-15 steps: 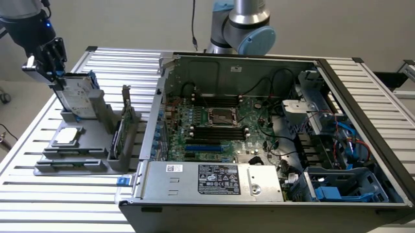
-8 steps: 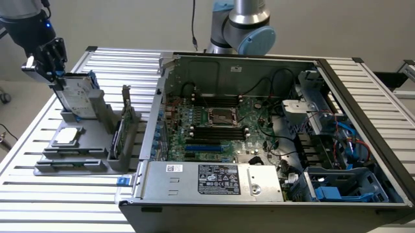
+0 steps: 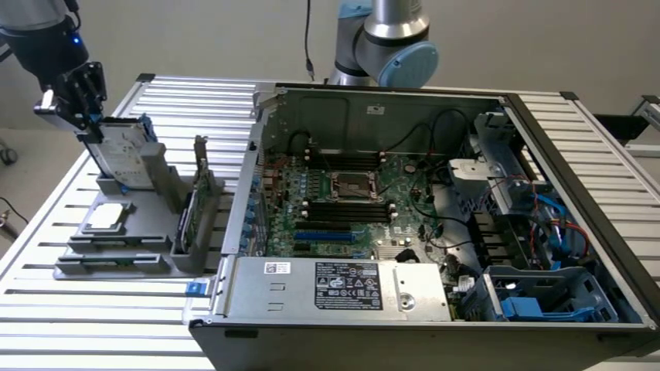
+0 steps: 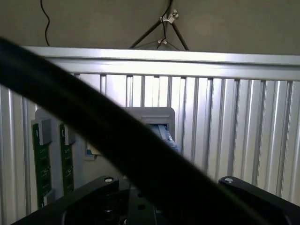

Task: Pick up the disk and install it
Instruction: 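Pick up the disk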

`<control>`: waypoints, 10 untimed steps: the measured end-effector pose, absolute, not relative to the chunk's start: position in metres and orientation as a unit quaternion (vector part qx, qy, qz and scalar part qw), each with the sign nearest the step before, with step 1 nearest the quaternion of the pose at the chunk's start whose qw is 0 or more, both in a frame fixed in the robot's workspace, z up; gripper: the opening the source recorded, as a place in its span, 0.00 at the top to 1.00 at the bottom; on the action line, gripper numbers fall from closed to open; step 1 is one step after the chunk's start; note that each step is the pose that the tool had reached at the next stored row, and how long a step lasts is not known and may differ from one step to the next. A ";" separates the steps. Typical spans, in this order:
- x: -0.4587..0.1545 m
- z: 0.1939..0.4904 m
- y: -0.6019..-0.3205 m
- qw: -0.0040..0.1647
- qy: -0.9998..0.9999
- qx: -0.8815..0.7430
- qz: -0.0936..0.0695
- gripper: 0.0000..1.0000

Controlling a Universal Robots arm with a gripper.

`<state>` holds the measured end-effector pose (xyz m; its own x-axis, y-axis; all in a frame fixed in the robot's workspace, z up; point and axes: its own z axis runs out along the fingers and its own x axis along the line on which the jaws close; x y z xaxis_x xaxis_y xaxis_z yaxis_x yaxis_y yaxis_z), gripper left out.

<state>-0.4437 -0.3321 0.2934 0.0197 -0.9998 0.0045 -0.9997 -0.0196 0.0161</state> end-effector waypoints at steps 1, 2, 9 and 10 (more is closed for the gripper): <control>-0.444 0.293 -0.332 0.007 -0.701 0.713 -0.004 0.68; -0.444 0.293 -0.332 0.007 -0.703 0.711 -0.004 0.68; -0.444 0.293 -0.333 0.007 -0.709 0.706 -0.004 0.68; -0.444 0.293 -0.333 0.007 -0.709 0.706 -0.004 0.68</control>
<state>-0.4437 -0.3330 0.2931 -0.0044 -1.0000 0.0044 -0.9999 0.0044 0.0161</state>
